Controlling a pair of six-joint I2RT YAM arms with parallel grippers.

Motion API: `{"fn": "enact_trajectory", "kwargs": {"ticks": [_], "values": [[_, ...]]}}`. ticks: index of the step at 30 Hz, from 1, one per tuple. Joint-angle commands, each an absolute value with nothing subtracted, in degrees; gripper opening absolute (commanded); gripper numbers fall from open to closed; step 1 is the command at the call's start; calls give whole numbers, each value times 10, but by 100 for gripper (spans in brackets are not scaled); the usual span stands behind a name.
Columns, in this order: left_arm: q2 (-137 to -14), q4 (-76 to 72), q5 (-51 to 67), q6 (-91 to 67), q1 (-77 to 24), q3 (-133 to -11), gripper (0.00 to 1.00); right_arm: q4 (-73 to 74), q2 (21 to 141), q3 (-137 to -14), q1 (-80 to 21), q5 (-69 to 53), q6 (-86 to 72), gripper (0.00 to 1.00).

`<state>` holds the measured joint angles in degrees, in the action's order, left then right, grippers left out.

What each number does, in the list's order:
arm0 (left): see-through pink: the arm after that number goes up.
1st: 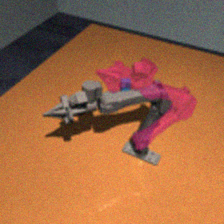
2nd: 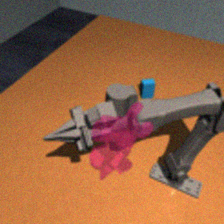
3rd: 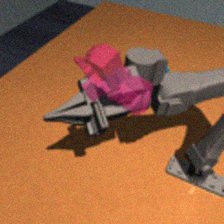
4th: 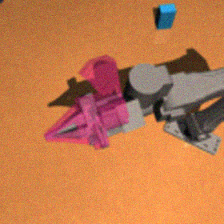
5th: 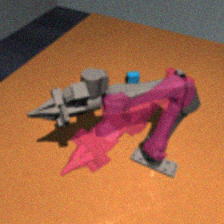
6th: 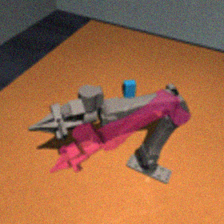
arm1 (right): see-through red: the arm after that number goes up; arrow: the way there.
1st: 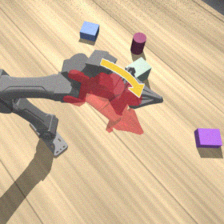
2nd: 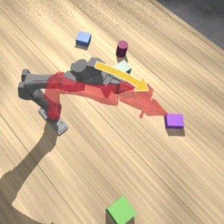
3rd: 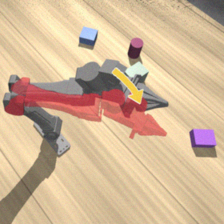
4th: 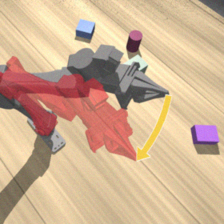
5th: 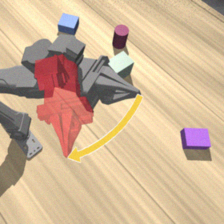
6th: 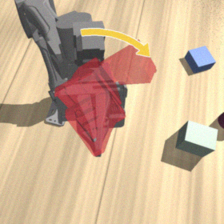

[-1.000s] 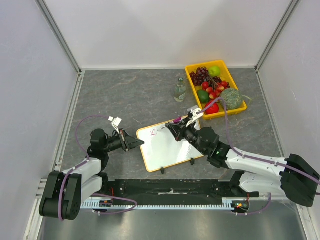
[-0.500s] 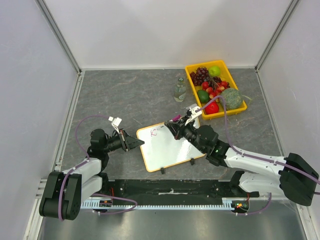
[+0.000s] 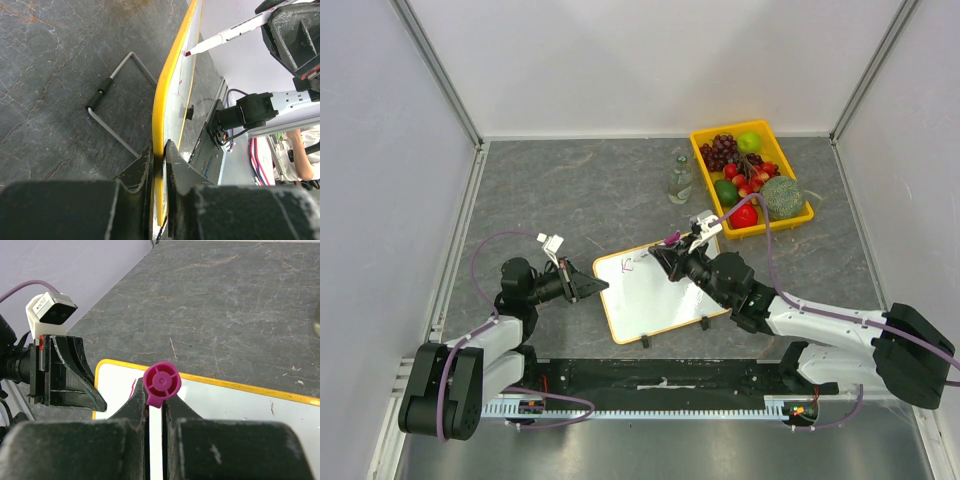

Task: Write a sentence on the whiteboard

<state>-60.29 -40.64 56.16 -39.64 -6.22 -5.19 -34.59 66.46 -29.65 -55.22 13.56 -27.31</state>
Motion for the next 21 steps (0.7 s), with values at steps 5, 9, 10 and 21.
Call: {"fn": "enact_trajectory", "kwargs": {"ticks": [5,9,10,21], "values": [[-606,-415,563,-377,-62,-62,2,-342,644,-265,-549,141,-263,0],[-606,-414,563,-377,-62,-62,2,-338,633,-256,-549,134,-265,0],[-606,-414,563,-377,-62,-62,2,-338,632,-254,-549,132,-265,0],[-608,-414,563,-377,-62,-62,2,-337,622,-281,-549,117,-265,0]]}}
